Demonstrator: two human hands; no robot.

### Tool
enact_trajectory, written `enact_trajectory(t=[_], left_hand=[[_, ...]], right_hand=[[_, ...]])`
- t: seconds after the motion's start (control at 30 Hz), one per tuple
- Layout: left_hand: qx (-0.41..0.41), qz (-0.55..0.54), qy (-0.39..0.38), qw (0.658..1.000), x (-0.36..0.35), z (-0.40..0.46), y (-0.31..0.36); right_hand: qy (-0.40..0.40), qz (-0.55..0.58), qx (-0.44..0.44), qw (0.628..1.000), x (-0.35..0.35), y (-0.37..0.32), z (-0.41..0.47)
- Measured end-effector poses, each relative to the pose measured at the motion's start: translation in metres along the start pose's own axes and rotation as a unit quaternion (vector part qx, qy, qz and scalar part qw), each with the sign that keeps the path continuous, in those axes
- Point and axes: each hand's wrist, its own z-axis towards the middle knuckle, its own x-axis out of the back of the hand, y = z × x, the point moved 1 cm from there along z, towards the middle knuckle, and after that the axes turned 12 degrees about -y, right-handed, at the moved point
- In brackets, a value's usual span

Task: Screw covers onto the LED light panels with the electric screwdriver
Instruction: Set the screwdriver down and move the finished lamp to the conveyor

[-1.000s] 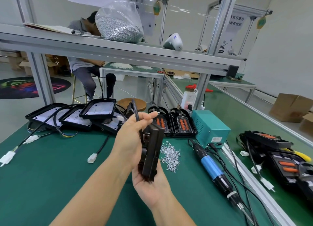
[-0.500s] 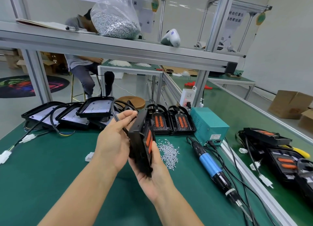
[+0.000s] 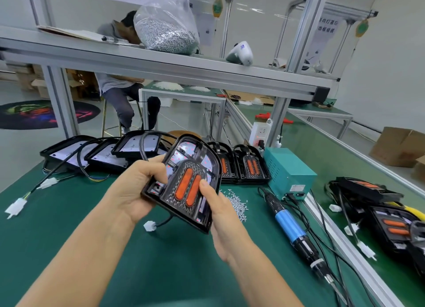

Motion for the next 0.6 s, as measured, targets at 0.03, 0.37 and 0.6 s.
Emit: enact_trajectory(t=[0.03, 0.37, 0.6], left_hand=[[-0.001, -0.009, 0.002, 1.0, 0.0, -0.001, 0.0], [-0.049, -0.13, 0.062, 0.988, 0.011, -0.001, 0.004], [-0.087, -0.198, 0.068, 0.974, 0.018, -0.006, -0.002]], right_hand=[[-0.02, 0.005, 0.003, 1.0, 0.001, -0.001, 0.0], [-0.15, 0.047, 0.02, 0.987, 0.009, 0.03, -0.001], [-0.008, -0.295, 0.045, 0.954, 0.01, 0.022, -0.008]])
